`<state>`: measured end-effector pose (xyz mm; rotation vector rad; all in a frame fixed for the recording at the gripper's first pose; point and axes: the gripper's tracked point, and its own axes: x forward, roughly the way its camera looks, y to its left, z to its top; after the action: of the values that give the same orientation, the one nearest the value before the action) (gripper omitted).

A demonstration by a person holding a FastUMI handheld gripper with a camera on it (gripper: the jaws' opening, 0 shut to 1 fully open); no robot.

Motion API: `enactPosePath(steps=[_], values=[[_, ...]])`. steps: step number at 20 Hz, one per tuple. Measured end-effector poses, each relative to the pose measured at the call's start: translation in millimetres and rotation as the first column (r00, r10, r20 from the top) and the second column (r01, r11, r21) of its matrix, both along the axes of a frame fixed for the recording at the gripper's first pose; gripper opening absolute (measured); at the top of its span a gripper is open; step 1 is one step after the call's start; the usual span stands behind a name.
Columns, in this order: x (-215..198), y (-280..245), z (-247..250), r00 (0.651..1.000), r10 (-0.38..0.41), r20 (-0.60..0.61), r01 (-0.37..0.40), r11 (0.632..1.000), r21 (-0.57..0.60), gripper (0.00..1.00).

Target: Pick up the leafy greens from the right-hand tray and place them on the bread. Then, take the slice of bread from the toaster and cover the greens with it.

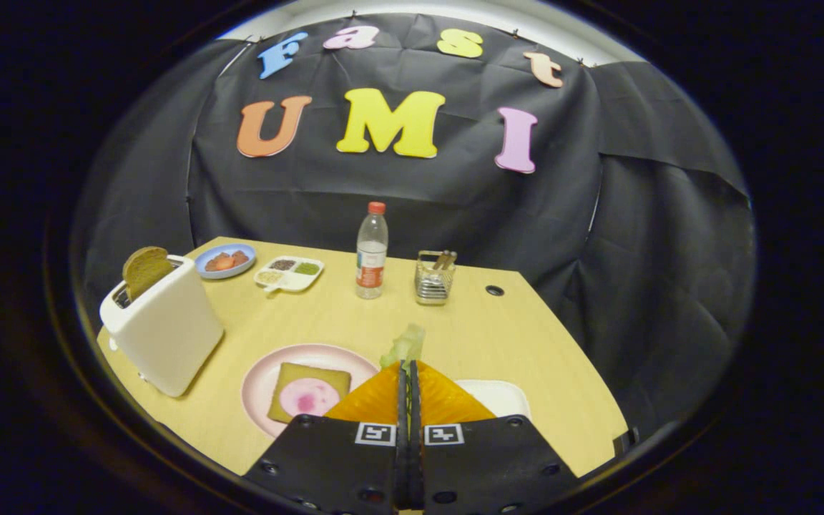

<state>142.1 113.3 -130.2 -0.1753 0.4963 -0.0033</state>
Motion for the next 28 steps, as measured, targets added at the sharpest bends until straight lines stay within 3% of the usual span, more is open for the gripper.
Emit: enactPosePath(steps=[14,28], values=[[-8.7,144.9,-18.8,0.987,0.162,0.000,-0.162,0.986,0.030,0.00],[49.6,94.6,-97.9,0.989,0.096,-0.116,-0.090,0.994,0.058,0.00]])
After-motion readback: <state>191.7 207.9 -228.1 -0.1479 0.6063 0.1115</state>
